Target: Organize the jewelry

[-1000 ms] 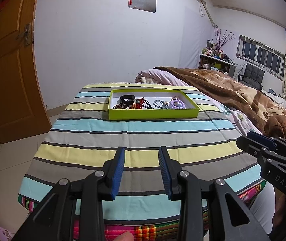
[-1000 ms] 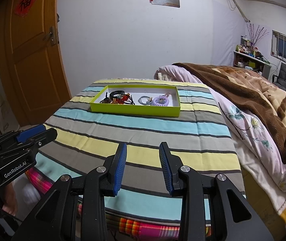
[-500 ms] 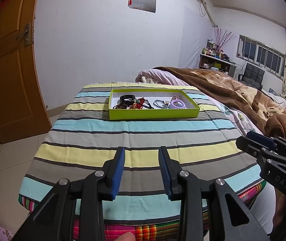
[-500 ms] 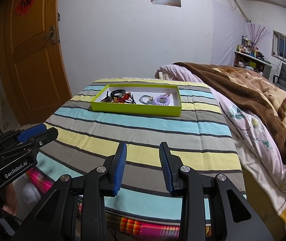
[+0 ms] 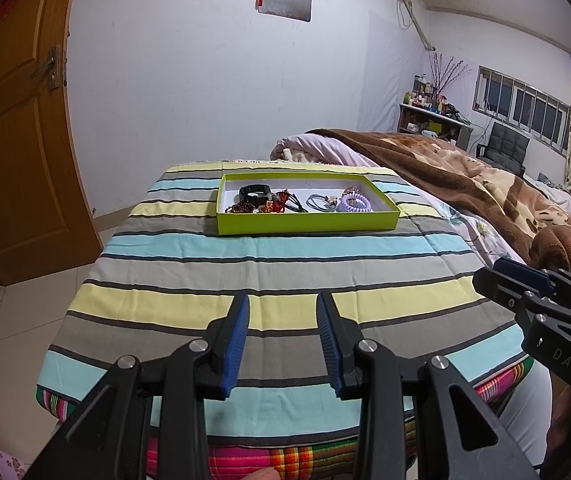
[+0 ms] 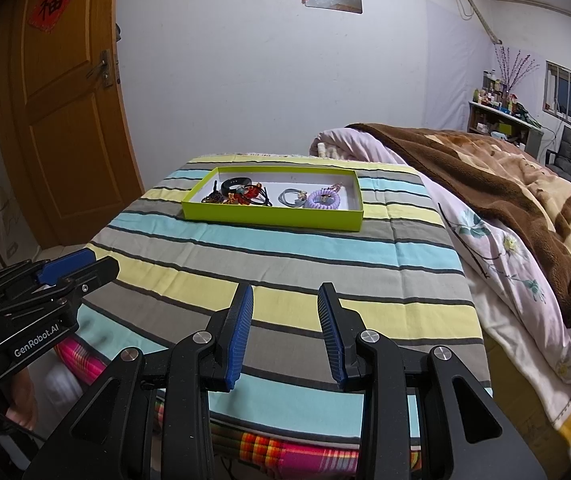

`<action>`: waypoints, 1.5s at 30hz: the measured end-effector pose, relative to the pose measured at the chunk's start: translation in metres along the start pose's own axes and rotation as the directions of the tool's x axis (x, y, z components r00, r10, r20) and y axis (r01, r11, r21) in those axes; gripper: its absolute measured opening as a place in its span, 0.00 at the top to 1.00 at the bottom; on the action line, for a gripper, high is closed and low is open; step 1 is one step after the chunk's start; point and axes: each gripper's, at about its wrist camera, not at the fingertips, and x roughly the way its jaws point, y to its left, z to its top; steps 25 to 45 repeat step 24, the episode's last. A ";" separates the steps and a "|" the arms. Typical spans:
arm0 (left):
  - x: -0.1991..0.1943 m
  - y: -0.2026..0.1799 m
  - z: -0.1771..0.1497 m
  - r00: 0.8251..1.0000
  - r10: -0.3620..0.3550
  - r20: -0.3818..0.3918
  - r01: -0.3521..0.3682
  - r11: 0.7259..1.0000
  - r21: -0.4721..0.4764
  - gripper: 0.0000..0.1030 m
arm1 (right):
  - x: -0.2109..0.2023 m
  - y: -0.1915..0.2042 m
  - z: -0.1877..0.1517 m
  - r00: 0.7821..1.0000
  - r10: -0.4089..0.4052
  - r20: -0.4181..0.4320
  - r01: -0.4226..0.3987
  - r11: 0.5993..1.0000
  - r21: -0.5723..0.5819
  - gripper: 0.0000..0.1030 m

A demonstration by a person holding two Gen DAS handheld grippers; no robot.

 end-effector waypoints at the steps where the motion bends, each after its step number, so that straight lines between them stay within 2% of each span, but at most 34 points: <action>1: 0.000 0.000 0.000 1.000 0.000 0.000 0.000 1.000 0.000 0.65 | 0.000 0.000 0.000 1.000 0.000 0.000 0.000 1.000 0.000 0.67; 20: -0.001 -0.001 0.000 0.999 0.032 0.024 -0.032 0.999 0.001 0.65 | 0.001 0.000 0.000 1.000 0.000 0.000 0.000 1.000 -0.001 0.67; 45: 0.000 0.001 0.001 1.000 0.023 0.020 -0.023 1.000 -0.008 0.65 | 0.001 0.000 0.000 1.000 0.000 -0.001 0.000 1.000 -0.001 0.67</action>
